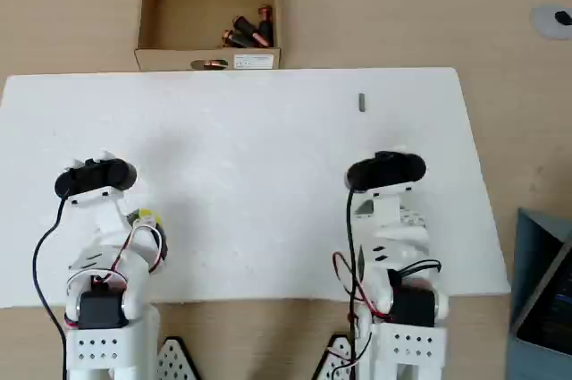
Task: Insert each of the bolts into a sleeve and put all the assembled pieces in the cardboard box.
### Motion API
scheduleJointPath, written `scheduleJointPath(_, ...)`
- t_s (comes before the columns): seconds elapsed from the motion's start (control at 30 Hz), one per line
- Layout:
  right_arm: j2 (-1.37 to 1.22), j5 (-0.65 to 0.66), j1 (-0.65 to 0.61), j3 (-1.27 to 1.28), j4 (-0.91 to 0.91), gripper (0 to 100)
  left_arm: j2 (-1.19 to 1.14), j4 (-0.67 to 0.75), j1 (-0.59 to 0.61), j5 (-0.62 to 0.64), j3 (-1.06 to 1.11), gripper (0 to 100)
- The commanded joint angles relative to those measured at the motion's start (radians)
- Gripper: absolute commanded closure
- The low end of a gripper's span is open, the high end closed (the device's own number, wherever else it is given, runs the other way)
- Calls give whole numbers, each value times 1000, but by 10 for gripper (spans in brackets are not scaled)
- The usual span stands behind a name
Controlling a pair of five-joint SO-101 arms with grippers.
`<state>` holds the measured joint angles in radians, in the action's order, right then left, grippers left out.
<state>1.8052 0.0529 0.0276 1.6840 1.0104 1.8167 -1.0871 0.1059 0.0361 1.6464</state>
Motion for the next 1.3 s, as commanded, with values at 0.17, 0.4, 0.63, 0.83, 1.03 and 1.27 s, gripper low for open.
scheduleJointPath(0.17, 113, -8, -97, 4, -18, 990, 8, 18, 6, -2, -5, 996)
scheduleJointPath(0.4, 105, -9, -96, 5, -17, 990, 8, 18, 6, -2, -5, 996)
scheduleJointPath(0.63, 105, -3, -96, 5, -17, 990, 8, 18, 6, -2, -5, 996)
scheduleJointPath(0.83, 105, -3, -96, 5, -17, 990, 8, 18, 6, -2, -5, 996)
scheduleJointPath(1.03, 105, -3, -96, 5, -17, 990, 8, 18, 6, -2, -5, 996)
scheduleJointPath(1.27, 105, -3, -96, 5, -17, 990, 8, 18, 6, -2, -5, 996)
